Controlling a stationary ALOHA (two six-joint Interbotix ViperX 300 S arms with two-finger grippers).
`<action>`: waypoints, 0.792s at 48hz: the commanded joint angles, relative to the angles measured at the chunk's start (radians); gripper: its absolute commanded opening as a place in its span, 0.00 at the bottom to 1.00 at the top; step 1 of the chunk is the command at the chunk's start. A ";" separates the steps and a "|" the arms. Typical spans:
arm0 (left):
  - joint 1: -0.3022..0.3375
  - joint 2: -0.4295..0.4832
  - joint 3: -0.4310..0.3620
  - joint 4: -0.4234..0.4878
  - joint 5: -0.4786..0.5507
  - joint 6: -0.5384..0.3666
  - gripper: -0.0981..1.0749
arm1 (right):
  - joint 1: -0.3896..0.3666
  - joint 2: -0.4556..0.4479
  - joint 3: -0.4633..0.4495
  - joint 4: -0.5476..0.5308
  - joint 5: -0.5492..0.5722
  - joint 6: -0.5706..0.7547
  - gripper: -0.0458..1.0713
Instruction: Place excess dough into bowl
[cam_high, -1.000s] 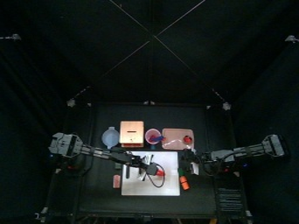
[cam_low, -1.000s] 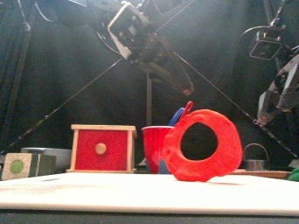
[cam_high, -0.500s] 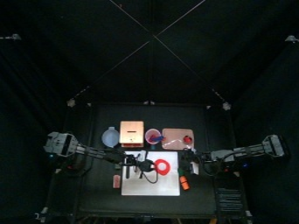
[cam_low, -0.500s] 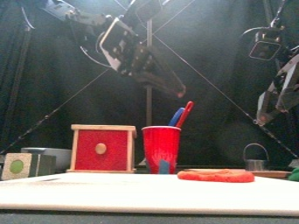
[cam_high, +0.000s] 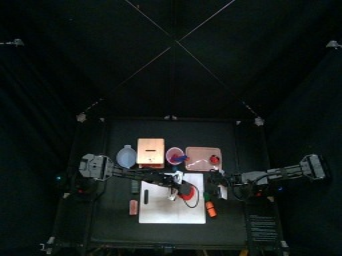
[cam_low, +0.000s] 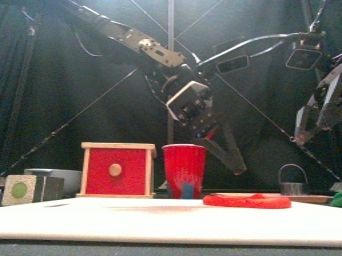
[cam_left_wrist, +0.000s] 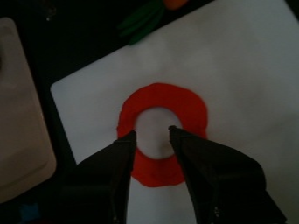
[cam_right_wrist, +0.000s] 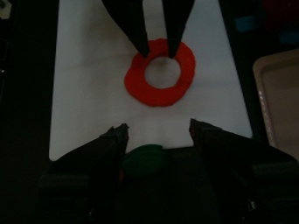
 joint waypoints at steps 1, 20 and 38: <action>0.026 0.005 -0.067 0.011 0.041 0.002 0.78 | -0.003 -0.003 -0.008 0.006 -0.005 0.000 0.85; 0.063 0.061 -0.114 0.026 0.061 -0.008 0.83 | 0.000 -0.002 0.002 0.006 -0.005 -0.002 0.85; 0.064 -0.008 -0.041 -0.199 0.080 -0.014 0.83 | 0.000 -0.002 0.002 0.021 -0.005 0.000 0.85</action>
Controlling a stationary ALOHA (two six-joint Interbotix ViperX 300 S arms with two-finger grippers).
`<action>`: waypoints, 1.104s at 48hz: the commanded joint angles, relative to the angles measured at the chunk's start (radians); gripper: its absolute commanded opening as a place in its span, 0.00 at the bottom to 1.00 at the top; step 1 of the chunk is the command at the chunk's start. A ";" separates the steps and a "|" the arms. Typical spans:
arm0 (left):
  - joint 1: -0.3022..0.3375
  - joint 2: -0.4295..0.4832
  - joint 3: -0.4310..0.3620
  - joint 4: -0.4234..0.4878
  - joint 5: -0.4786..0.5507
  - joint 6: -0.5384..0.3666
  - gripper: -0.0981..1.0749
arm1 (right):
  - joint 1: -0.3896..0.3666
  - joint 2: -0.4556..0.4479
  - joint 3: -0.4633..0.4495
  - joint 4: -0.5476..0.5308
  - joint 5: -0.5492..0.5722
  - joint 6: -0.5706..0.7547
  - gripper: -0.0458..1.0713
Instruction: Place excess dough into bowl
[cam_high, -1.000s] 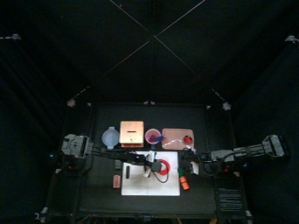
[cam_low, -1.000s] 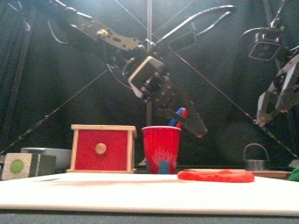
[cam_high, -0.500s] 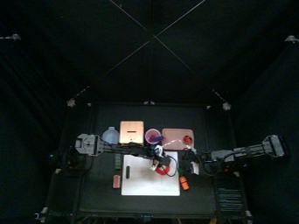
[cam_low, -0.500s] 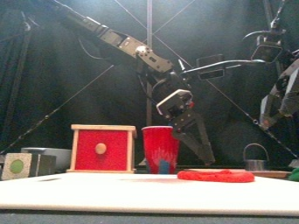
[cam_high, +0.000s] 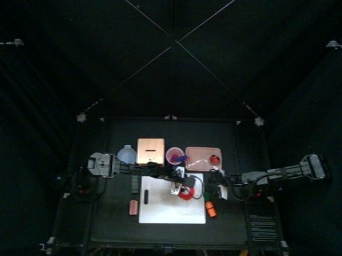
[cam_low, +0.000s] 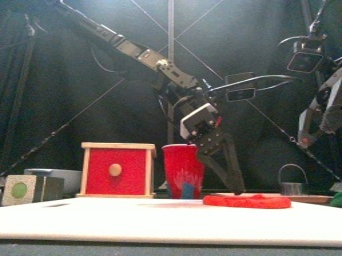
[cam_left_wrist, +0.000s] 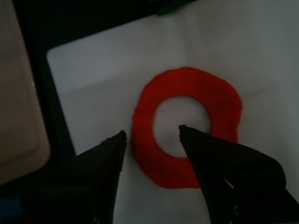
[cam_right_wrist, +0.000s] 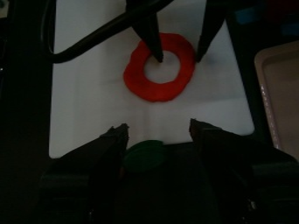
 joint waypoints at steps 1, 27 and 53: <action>0.005 -0.072 0.015 -0.064 -0.008 0.000 0.83 | 0.002 -0.003 -0.008 0.003 -0.005 -0.002 0.85; 0.008 -0.092 0.156 -0.078 -0.175 -0.074 0.84 | 0.003 -0.002 0.000 0.015 -0.005 -0.002 0.85; 0.014 -0.057 0.164 -0.120 -0.241 -0.074 0.84 | 0.003 0.002 0.011 0.020 -0.009 -0.002 0.85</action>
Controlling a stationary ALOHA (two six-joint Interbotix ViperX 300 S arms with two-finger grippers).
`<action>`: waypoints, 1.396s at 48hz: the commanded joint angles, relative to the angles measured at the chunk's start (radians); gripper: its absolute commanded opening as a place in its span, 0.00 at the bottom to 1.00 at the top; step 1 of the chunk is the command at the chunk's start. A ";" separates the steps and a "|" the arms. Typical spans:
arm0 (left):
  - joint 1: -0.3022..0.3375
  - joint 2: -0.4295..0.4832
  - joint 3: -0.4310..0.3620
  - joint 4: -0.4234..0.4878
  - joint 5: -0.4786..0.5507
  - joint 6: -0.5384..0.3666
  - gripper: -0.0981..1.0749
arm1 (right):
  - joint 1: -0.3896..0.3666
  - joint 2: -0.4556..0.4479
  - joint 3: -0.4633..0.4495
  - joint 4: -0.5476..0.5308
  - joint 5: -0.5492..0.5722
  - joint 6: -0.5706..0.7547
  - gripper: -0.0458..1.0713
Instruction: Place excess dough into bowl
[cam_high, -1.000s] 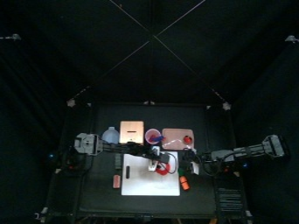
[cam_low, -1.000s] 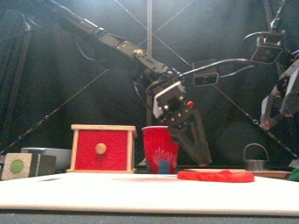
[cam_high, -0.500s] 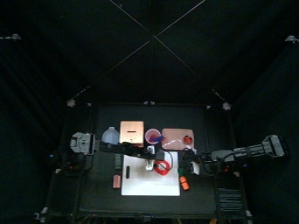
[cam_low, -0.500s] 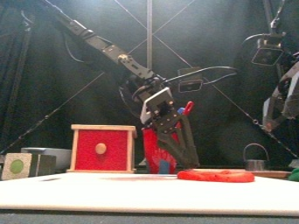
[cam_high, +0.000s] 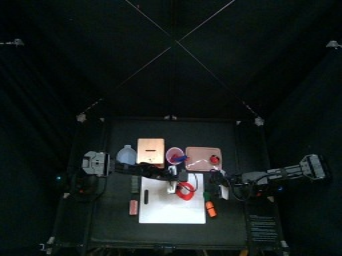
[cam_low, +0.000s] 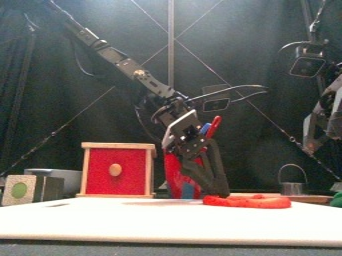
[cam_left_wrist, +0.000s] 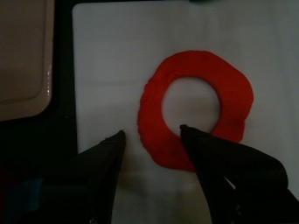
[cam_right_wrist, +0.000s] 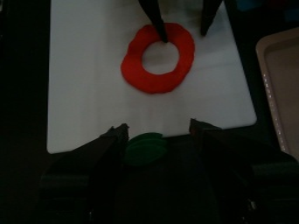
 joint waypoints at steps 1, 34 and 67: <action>0.003 -0.006 -0.021 -0.014 -0.008 0.000 0.84 | 0.002 0.000 -0.009 0.002 -0.006 -0.002 0.85; -0.005 0.008 0.008 0.051 0.067 -0.002 0.82 | 0.002 0.000 -0.005 0.011 -0.008 -0.002 0.85; -0.005 0.008 0.009 0.055 0.061 -0.035 0.82 | 0.002 0.000 0.002 0.009 -0.008 -0.002 0.85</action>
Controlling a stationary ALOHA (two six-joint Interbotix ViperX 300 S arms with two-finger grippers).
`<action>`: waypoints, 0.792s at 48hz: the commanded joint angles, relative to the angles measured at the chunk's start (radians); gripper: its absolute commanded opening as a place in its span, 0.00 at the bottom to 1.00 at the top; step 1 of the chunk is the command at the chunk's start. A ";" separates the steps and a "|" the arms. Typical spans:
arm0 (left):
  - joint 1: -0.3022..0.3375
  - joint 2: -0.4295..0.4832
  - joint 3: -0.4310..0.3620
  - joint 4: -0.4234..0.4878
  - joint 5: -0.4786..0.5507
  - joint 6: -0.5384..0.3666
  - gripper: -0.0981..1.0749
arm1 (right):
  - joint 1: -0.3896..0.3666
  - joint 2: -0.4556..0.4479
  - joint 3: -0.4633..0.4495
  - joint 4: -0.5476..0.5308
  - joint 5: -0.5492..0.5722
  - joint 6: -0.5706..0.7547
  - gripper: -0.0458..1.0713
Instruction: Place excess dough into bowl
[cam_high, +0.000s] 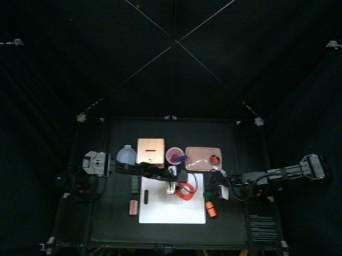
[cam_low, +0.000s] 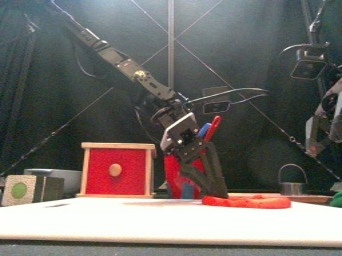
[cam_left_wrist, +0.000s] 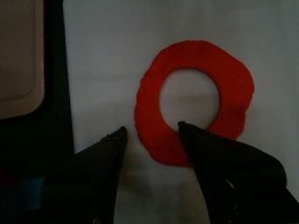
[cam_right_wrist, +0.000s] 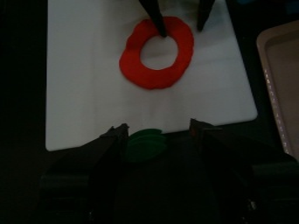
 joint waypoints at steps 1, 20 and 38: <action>0.002 -0.005 0.012 0.005 0.008 -0.011 0.82 | 0.002 0.000 -0.009 0.002 -0.008 -0.002 0.85; -0.002 -0.008 0.012 0.008 0.015 -0.012 0.66 | 0.002 0.000 -0.008 0.002 -0.006 -0.002 0.85; -0.014 -0.044 0.002 0.026 0.005 -0.009 0.64 | 0.002 0.000 -0.003 0.003 -0.008 0.000 0.85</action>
